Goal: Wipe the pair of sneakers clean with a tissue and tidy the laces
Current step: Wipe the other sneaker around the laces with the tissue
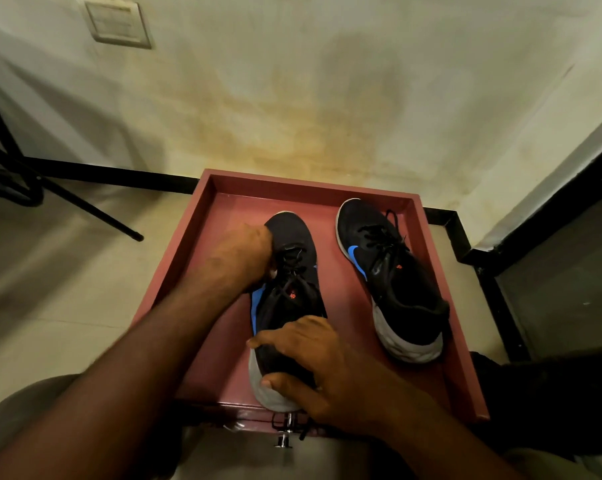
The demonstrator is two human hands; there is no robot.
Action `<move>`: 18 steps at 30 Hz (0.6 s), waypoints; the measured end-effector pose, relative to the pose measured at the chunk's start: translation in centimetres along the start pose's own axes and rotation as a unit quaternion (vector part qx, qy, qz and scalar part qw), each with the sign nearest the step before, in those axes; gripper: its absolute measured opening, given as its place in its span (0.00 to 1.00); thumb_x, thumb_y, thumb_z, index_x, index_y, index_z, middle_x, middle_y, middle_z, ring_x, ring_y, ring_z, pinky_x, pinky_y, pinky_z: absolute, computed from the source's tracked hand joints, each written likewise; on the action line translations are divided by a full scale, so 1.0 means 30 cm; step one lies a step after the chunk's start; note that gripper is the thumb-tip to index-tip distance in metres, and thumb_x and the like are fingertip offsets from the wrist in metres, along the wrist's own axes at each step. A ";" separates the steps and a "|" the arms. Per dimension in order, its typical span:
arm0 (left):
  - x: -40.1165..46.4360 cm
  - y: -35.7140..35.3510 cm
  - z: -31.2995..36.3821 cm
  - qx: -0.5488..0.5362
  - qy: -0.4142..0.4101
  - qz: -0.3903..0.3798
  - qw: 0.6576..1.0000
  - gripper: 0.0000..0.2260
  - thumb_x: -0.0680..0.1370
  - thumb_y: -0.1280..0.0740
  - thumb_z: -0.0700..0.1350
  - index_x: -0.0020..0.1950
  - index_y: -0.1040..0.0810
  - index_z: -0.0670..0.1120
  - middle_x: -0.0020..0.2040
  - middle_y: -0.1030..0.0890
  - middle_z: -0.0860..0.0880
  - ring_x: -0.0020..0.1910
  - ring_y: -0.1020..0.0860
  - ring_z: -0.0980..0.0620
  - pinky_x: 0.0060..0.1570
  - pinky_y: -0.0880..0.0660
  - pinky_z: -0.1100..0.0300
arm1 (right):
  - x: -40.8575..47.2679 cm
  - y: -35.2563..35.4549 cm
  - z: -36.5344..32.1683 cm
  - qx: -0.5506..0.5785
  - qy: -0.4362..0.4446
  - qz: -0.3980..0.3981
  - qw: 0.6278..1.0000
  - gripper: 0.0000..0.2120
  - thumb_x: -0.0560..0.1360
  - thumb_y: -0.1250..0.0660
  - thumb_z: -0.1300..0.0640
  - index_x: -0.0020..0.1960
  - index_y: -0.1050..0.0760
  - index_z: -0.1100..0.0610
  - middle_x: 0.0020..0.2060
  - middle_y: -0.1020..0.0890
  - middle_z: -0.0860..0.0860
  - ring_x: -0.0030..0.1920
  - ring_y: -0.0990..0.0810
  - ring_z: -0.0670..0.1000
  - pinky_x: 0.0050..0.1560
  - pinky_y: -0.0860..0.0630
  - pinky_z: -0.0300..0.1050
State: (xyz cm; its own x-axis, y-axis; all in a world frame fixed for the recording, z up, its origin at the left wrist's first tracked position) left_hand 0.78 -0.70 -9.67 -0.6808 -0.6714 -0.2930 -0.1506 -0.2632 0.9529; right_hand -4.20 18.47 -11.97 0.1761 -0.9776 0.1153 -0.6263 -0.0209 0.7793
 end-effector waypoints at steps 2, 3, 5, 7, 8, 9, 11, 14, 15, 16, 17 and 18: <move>-0.040 0.020 -0.036 -0.054 -0.037 -0.096 0.993 0.07 0.78 0.26 0.44 0.55 0.15 0.45 0.52 0.14 0.49 0.52 0.16 0.51 0.54 0.20 0.59 | -0.001 -0.003 0.001 -0.007 0.001 -0.008 1.000 0.19 0.82 0.33 0.51 0.72 0.27 0.55 0.56 0.20 0.49 0.60 0.25 0.48 0.71 0.36 0.47; -0.065 0.022 -0.061 -0.095 -0.045 -0.141 0.984 0.05 0.78 0.25 0.43 0.53 0.13 0.47 0.49 0.13 0.50 0.49 0.15 0.53 0.52 0.19 0.60 | -0.001 -0.004 0.002 -0.009 0.001 -0.012 1.000 0.20 0.83 0.34 0.50 0.72 0.27 0.55 0.56 0.21 0.49 0.60 0.25 0.48 0.71 0.36 0.47; -0.099 0.019 -0.106 -0.181 -0.042 -0.171 0.968 0.04 0.77 0.25 0.40 0.47 0.12 0.49 0.42 0.12 0.53 0.42 0.14 0.58 0.44 0.20 0.66 | -0.001 -0.004 0.002 -0.016 0.005 -0.013 1.000 0.20 0.83 0.36 0.48 0.72 0.28 0.55 0.56 0.21 0.48 0.60 0.25 0.48 0.71 0.37 0.45; -0.097 0.019 -0.127 -0.259 -0.013 -0.087 0.962 0.02 0.76 0.24 0.42 0.47 0.12 0.49 0.39 0.13 0.53 0.39 0.15 0.59 0.41 0.21 0.67 | 0.008 -0.009 0.004 -0.028 0.009 -0.004 1.000 0.20 0.83 0.36 0.48 0.72 0.28 0.55 0.55 0.22 0.48 0.59 0.25 0.48 0.70 0.36 0.44; -0.085 0.023 -0.132 -0.275 0.010 -0.010 0.961 0.02 0.77 0.24 0.44 0.48 0.12 0.49 0.39 0.13 0.53 0.38 0.15 0.58 0.40 0.22 0.66 | 0.012 -0.011 0.005 -0.033 0.010 0.000 0.999 0.20 0.83 0.36 0.48 0.72 0.28 0.56 0.55 0.22 0.48 0.58 0.25 0.48 0.69 0.36 0.43; -0.073 0.030 -0.134 -0.267 0.034 0.073 0.960 0.03 0.77 0.25 0.45 0.50 0.12 0.49 0.42 0.13 0.53 0.40 0.16 0.57 0.41 0.24 0.65 | 0.017 -0.014 0.006 -0.036 0.011 0.003 0.999 0.20 0.83 0.36 0.48 0.72 0.28 0.56 0.55 0.22 0.48 0.58 0.25 0.48 0.69 0.36 0.43; -0.056 0.041 -0.115 -0.230 0.051 0.164 0.958 0.06 0.79 0.26 0.45 0.55 0.13 0.48 0.48 0.13 0.49 0.44 0.17 0.55 0.45 0.24 0.63 | 0.021 -0.020 0.004 -0.036 0.012 0.002 0.999 0.20 0.84 0.37 0.47 0.72 0.28 0.55 0.56 0.21 0.48 0.58 0.25 0.47 0.69 0.36 0.44; -0.046 0.030 -0.061 -0.196 0.017 0.086 0.977 0.08 0.80 0.27 0.43 0.58 0.14 0.47 0.52 0.14 0.48 0.46 0.18 0.53 0.48 0.21 0.60 | 0.016 -0.021 0.001 -0.033 0.016 0.004 0.999 0.21 0.84 0.39 0.45 0.73 0.28 0.55 0.57 0.20 0.48 0.58 0.24 0.47 0.68 0.36 0.44; -0.050 0.021 -0.043 -0.173 -0.002 0.044 0.984 0.07 0.79 0.27 0.43 0.57 0.13 0.47 0.52 0.14 0.48 0.48 0.17 0.53 0.51 0.20 0.58 | 0.015 -0.018 0.003 -0.032 0.017 0.005 0.999 0.21 0.84 0.39 0.45 0.73 0.28 0.54 0.58 0.20 0.48 0.58 0.25 0.47 0.68 0.36 0.43; -0.057 0.013 -0.033 -0.156 -0.021 0.006 0.987 0.06 0.79 0.27 0.42 0.54 0.13 0.47 0.50 0.14 0.50 0.48 0.17 0.54 0.53 0.19 0.58 | 0.015 -0.015 0.006 -0.030 0.018 0.005 0.999 0.21 0.84 0.39 0.45 0.73 0.28 0.54 0.58 0.20 0.48 0.59 0.25 0.46 0.69 0.36 0.43; -0.068 0.011 -0.031 -0.158 -0.034 -0.029 0.986 0.05 0.78 0.27 0.41 0.52 0.13 0.47 0.48 0.14 0.51 0.48 0.17 0.55 0.54 0.19 0.58 | 0.016 -0.013 0.008 -0.027 0.018 0.005 0.999 0.21 0.84 0.38 0.46 0.73 0.28 0.54 0.58 0.20 0.48 0.59 0.25 0.46 0.69 0.37 0.42; -0.081 0.015 -0.038 -0.170 -0.045 -0.065 0.982 0.04 0.77 0.26 0.39 0.50 0.13 0.47 0.46 0.13 0.52 0.47 0.16 0.56 0.54 0.18 0.59 | 0.018 -0.013 0.008 -0.026 0.019 0.003 0.999 0.21 0.83 0.37 0.46 0.73 0.28 0.54 0.57 0.20 0.49 0.59 0.25 0.46 0.69 0.37 0.42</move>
State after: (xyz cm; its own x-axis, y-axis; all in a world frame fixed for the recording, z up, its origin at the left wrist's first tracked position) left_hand 3.18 0.02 -8.63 -0.7339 -0.5573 -0.3882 -0.0026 -0.5693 0.8221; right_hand -4.06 17.89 -12.36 0.2012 -0.9691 0.1428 -0.5878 -0.0028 0.8090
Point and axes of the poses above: each hand's wrist, its own x-axis towards the middle knuckle, its own y-axis out of the back of the hand, z = x × y, the point moved 3 cm from there along x, towards the middle knuckle
